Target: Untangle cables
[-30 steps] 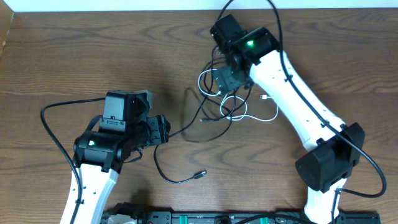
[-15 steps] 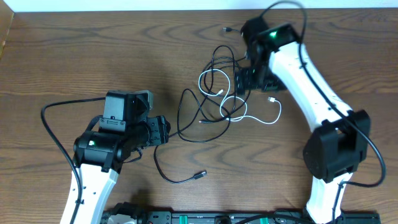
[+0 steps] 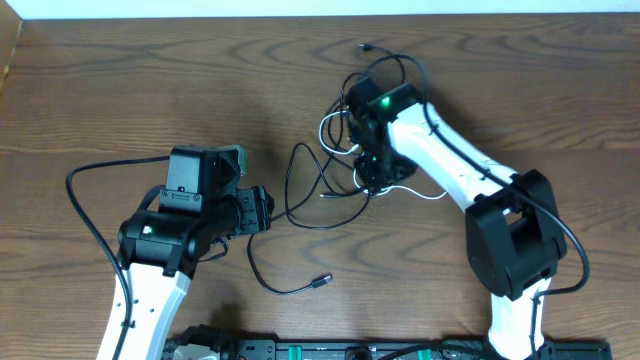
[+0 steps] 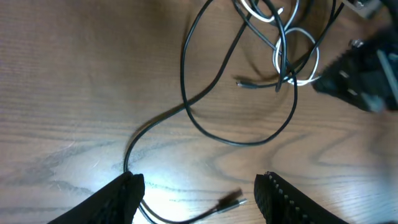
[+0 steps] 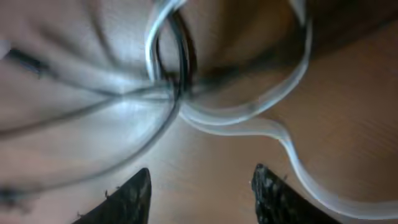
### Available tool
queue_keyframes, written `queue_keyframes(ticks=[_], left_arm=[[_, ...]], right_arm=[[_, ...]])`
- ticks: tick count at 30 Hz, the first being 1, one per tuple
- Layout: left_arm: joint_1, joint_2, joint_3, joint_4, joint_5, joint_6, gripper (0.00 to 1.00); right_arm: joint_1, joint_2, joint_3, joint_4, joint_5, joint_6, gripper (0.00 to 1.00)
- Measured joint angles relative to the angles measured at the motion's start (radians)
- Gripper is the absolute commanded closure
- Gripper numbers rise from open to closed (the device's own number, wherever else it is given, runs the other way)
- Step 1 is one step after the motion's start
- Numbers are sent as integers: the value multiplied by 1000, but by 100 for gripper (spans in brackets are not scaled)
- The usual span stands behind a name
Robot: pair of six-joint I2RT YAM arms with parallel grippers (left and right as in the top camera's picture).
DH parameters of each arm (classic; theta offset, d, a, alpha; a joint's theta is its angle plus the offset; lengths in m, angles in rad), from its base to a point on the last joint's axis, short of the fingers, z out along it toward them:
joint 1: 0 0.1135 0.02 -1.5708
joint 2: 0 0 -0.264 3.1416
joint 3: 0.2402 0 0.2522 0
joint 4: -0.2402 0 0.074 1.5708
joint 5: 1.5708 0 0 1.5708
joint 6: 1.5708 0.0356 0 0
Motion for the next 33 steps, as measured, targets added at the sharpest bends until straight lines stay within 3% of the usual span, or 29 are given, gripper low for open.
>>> queue_keyframes(ticks=[4,7,11,22,28,33], left_arm=[[0,0,0,0,0,0,37],[0,0,0,0,0,0,37],[0,0,0,0,0,0,37],[0,0,0,0,0,0,37],[0,0,0,0,0,0,38],[0,0,0,0,0,0,37]], right_arm=[[4,0,-74,150,20,-59,52],[4,1,-99,198,14,-89,62],[4,1,-102,256,-30,-99,68],[5,1,-102,335,-105,-50,60],[5,1,-102,399,-96,98,60],[17,1,-105,503,-248,85,57]])
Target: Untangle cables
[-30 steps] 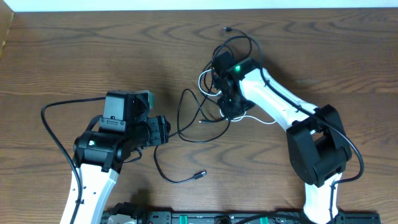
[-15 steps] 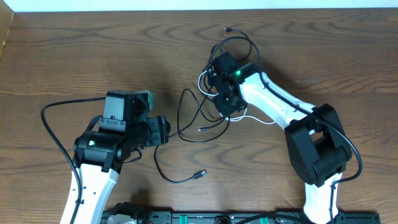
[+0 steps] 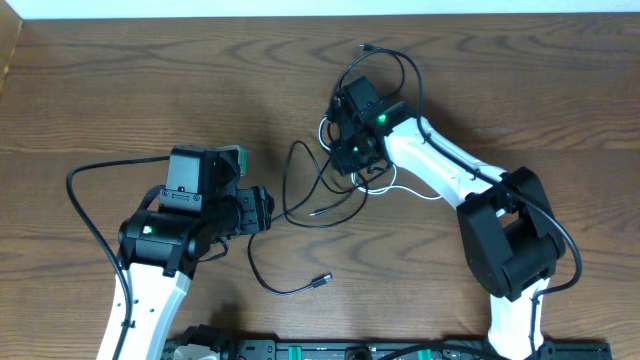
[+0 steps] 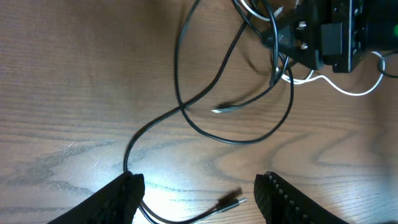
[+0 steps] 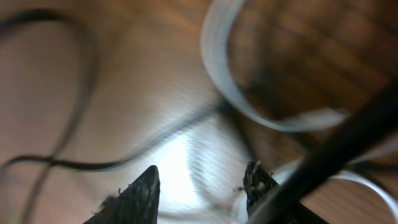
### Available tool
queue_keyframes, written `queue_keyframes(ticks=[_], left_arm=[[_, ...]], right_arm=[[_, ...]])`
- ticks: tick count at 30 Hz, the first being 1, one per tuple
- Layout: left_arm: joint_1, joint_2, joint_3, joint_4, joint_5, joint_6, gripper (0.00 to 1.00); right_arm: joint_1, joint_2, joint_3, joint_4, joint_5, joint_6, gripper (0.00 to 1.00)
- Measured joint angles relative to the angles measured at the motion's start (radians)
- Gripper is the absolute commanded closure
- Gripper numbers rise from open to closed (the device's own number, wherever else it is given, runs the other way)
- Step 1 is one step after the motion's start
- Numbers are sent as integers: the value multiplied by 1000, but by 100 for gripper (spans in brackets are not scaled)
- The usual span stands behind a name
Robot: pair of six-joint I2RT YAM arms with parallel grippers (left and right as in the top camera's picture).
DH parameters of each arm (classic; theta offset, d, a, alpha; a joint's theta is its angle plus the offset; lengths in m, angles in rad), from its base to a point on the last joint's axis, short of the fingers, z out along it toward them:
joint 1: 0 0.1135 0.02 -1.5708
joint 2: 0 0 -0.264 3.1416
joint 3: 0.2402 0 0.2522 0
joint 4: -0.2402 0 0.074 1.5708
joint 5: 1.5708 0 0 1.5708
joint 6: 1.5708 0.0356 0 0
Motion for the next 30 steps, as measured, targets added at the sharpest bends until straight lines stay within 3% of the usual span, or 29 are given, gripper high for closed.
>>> queue_keyframes(ticks=[1,2,5,7,16,30], left_arm=[[0,0,0,0,0,0,37],[0,0,0,0,0,0,37],[0,0,0,0,0,0,37],[0,0,0,0,0,0,37],[0,0,0,-6,0,0,37],[0,0,0,-7,0,0,37]], right_arm=[[8,0,0,13,-39,-17,57],[17,0,0,21,-77,-35,49],[45,0,0,24,-149,-85,14],[53,0,0,21,-142,-93,1],[50,0,-4,-145,319,126,1],[46,0,-76,-106,487,350,1]])
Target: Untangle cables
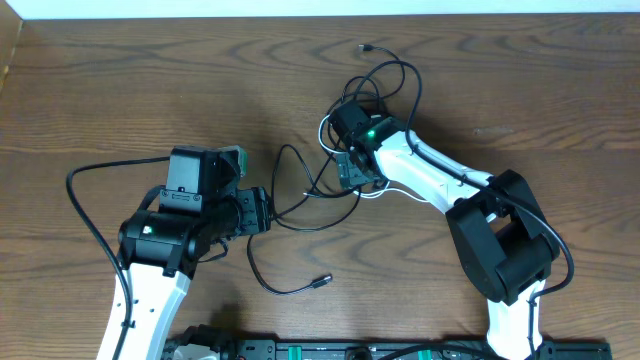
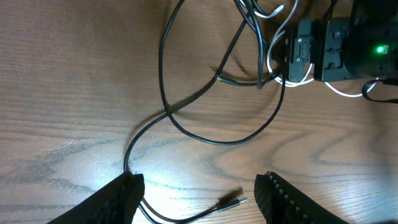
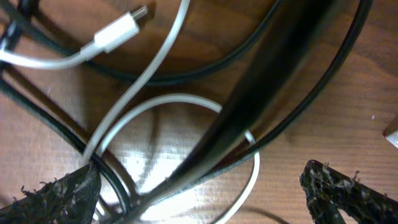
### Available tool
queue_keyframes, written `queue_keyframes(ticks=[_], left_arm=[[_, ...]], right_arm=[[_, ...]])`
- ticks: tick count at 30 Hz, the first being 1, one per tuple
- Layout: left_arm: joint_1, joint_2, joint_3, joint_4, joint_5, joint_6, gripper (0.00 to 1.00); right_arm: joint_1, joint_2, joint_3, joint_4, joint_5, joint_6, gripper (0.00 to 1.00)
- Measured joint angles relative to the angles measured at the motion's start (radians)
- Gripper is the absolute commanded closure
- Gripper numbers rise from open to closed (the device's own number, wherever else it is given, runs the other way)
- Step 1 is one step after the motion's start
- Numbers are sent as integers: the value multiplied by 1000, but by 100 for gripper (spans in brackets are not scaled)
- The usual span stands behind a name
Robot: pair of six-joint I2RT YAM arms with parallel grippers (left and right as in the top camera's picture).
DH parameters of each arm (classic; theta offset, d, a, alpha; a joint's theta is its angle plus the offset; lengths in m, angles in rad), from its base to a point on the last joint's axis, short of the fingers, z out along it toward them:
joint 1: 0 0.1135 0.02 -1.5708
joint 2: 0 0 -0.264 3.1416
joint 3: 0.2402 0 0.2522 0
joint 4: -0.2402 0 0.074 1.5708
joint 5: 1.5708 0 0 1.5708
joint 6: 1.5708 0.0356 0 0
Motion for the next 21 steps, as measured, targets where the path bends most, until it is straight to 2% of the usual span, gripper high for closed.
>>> queue_keyframes(ticks=[4,14,16,18,19,21], left_arm=[[0,0,0,0,0,0,37],[0,0,0,0,0,0,37],[0,0,0,0,0,0,37],[0,0,0,0,0,0,37],[0,0,0,0,0,0,37],[0,0,0,0,0,0,37]], right_arm=[[0,0,-4,36,-3,19,1],[0,0,-38,129,-80,35,12],[0,0,-43,143,-89,45,22],[0,0,-45,164,-93,68,36],[1,0,-45,175,-97,73,38],[1,0,-45,199,-111,89,52]])
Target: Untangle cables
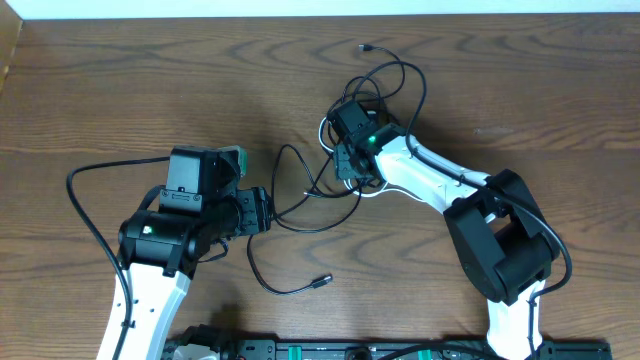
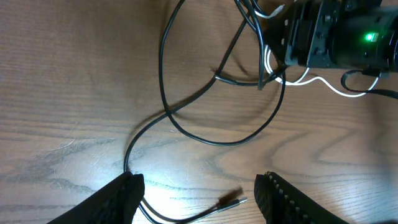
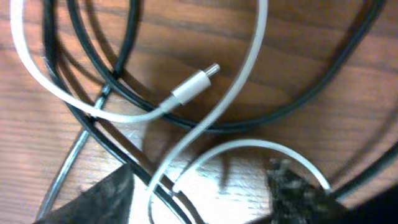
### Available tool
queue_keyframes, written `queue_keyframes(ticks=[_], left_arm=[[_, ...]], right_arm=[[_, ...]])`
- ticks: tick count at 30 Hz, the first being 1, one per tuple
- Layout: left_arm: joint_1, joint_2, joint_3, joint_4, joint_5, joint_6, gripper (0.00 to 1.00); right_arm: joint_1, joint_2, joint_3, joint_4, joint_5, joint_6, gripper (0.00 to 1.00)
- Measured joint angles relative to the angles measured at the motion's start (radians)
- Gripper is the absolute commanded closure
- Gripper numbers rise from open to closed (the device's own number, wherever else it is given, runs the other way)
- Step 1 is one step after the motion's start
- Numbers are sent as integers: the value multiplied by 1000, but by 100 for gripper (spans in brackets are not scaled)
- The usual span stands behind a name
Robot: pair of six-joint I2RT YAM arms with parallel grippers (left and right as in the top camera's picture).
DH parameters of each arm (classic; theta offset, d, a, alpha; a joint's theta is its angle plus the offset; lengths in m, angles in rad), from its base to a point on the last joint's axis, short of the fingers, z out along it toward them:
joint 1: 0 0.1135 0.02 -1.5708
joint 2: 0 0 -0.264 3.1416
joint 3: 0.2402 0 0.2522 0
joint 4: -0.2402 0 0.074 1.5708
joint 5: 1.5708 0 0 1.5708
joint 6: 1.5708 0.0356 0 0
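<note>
The tangle of black cables (image 1: 385, 85) and a white cable (image 1: 415, 193) lies right of the table's middle. My right gripper (image 1: 345, 165) is low over the tangle's left side. In the right wrist view it (image 3: 202, 199) is open, with a white loop (image 3: 249, 149) and black strands between its fingers, and a white plug (image 3: 194, 84) just ahead. My left gripper (image 2: 202, 199) is open over bare wood. A black loop (image 2: 217, 93) lies ahead of it, and a black plug end (image 2: 230, 200) lies between its fingers (image 2: 121, 199).
A long black cable tail (image 1: 285, 285) runs from the tangle toward the table's front and ends in a plug. Another plug end (image 1: 365, 46) lies near the far edge. The left arm's own cable (image 1: 85, 200) loops out to the left.
My right gripper has shifted slightly over the tangle, so the white plug is now ahead of it. Its fingers stand closer together. The cables and the left arm look unchanged.
My right gripper was first open, low at the tangle's lower right side. Then it was further left, in the middle of the tangle. The black loop and a loose end shifted left. It is now at the tangle's left side. The left gripper stayed still and open.
</note>
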Motion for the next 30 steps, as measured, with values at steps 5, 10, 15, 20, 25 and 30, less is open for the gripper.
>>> queue_keyframes(ticks=[5,10,15,20,25,30], left_arm=[[0,0,0,0,0,0,37],[0,0,0,0,0,0,37],[0,0,0,-1,0,0,37],[0,0,0,-4,0,0,37],[0,0,0,-4,0,0,37],[0,0,0,-4,0,0,37]], right_arm=[[0,0,0,2,-11,31,79],[0,0,0,-7,-21,37,99],[0,-6,20,-119,-31,-49,99],[-12,-58,177,-340,-31,-197,99],[-36,-199,455,-448,-33,-326,99],[-54,-361,639,-422,-29,-384,99]])
